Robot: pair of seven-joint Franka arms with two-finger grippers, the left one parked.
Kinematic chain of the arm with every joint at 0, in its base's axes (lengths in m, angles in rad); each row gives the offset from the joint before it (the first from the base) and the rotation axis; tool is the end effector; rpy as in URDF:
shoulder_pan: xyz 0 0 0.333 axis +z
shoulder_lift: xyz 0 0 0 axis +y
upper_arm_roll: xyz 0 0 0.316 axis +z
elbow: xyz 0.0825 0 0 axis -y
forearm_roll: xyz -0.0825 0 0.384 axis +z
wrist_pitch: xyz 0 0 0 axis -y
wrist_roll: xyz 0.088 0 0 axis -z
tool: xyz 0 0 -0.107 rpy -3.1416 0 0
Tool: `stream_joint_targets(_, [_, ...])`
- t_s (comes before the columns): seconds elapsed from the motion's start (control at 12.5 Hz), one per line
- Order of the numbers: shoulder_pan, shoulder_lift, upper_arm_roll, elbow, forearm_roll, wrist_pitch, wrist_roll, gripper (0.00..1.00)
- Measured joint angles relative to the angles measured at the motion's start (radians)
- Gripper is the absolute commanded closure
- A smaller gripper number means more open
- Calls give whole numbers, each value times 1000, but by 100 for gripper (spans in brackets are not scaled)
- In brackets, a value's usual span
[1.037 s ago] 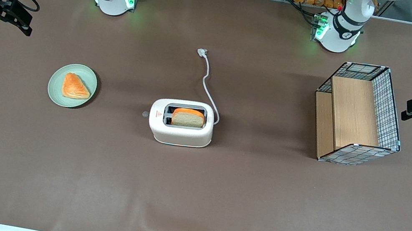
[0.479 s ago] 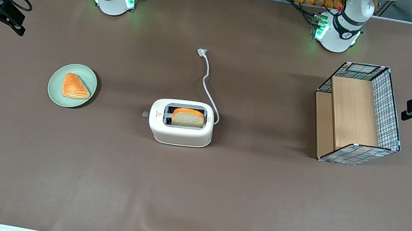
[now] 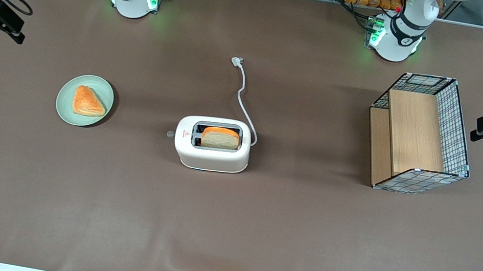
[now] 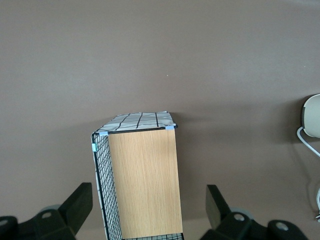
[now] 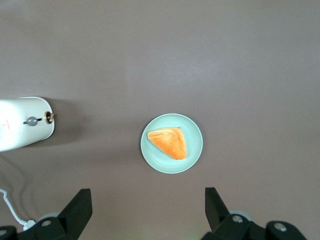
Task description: Press toaster button with right arm
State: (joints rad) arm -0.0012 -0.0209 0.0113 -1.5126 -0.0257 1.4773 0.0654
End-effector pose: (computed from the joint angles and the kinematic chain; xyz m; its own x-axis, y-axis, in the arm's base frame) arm 0.5386 0.0026 0.6550 0.9983 -0.0577 -0.0126 -0.0573 -0.9980 0.0267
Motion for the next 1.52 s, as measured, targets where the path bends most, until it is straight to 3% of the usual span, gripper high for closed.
stream_joint_targets(1.52, [-32, 14, -16, 2, 11, 2, -14, 0])
